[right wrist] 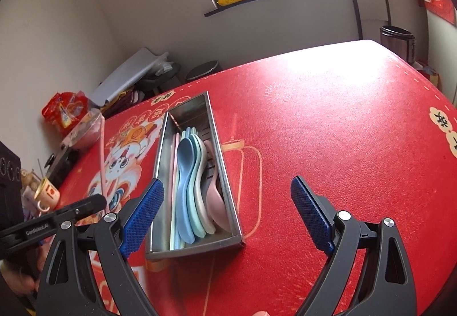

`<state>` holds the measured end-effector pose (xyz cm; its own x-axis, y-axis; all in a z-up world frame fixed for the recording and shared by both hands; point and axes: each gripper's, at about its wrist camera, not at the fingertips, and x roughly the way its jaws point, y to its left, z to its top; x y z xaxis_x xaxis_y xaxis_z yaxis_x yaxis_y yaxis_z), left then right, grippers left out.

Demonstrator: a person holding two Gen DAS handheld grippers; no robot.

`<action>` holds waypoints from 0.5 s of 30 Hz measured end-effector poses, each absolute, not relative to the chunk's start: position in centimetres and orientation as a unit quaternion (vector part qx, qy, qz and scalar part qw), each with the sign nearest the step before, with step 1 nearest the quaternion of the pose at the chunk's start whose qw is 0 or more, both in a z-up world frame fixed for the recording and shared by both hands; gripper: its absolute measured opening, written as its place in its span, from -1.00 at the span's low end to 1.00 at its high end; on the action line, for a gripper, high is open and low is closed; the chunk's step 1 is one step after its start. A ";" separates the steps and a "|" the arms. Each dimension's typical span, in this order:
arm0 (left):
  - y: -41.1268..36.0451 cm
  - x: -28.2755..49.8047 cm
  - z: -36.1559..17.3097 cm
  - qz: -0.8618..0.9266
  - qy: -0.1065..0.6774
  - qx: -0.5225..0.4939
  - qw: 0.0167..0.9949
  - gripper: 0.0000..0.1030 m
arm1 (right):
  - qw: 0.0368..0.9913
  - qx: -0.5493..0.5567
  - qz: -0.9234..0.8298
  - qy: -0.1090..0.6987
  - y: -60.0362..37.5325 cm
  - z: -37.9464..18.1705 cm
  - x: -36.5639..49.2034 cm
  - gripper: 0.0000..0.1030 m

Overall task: Organize utensils
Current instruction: 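Carry the pink chopstick into the steel tray and open the left gripper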

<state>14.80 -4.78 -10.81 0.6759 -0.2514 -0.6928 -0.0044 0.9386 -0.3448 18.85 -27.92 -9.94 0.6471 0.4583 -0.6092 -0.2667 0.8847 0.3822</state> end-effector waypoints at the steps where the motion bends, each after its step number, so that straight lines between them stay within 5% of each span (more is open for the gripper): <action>1: -4.8 14.7 -10.4 -0.071 0.393 -0.161 0.903 -0.90 | 0.898 0.129 0.200 0.370 -27.9 -10.0 18.9 0.70; 15: -5.2 15.0 -10.0 -0.079 0.398 -0.157 0.901 -1.00 | 0.895 0.135 0.192 0.380 -28.2 -10.5 19.3 0.70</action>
